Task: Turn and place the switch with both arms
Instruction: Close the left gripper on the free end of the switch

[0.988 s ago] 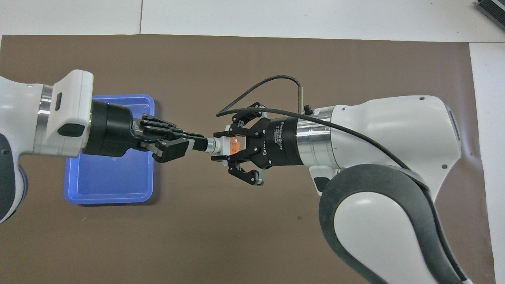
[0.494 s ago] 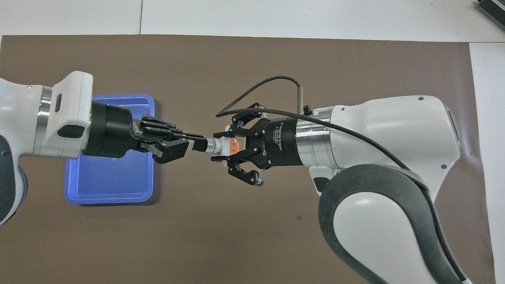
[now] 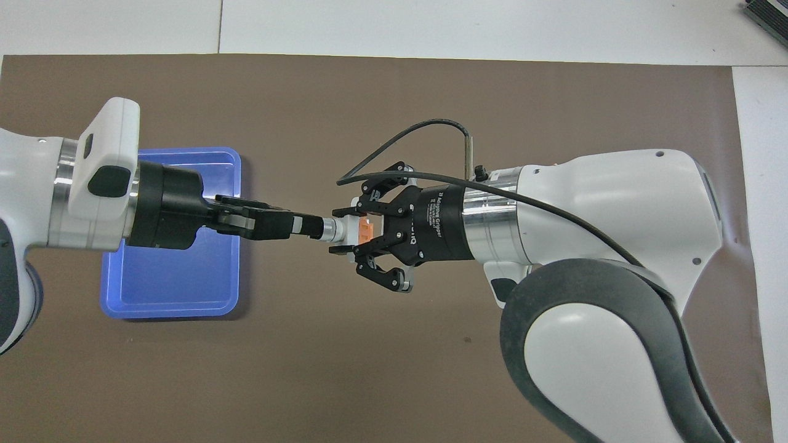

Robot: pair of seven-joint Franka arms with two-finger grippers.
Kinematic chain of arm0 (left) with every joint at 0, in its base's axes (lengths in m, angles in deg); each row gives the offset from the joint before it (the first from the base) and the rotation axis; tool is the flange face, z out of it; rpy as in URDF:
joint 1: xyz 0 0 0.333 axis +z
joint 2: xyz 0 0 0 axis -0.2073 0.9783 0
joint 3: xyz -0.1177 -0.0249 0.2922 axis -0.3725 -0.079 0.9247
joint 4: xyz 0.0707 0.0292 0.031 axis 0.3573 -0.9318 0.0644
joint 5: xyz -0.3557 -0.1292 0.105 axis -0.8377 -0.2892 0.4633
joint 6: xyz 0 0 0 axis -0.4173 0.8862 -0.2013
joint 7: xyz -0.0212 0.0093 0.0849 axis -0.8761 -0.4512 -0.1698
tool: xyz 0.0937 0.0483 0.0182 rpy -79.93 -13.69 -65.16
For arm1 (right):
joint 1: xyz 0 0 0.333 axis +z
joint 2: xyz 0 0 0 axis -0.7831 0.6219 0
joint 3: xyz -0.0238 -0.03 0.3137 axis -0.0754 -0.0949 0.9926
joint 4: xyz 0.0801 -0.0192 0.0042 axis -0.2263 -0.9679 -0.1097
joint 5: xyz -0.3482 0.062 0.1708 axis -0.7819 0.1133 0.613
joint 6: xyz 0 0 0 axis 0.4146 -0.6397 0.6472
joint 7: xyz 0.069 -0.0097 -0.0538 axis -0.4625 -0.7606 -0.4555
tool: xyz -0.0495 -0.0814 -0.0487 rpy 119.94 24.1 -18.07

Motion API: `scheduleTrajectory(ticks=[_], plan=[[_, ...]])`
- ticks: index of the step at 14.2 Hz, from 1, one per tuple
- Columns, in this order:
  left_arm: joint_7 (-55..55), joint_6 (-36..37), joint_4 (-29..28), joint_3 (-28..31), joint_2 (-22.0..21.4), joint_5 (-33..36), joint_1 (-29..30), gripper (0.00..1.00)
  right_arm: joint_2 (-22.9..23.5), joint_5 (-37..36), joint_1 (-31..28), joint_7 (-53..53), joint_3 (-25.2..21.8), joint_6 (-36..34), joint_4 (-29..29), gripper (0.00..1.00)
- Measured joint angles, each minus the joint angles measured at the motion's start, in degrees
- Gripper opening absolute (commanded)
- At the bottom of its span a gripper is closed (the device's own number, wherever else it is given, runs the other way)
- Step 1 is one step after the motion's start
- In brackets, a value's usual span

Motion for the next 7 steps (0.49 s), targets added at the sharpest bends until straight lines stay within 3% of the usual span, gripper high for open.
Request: scheduleTrajectory(ticks=[7], plan=[[29.74,-0.15,0.11,-0.68,-0.53,0.39,-0.08,0.00,-0.76,-0.11,-0.23,0.00,-0.51,-1.81,-0.13,0.00]])
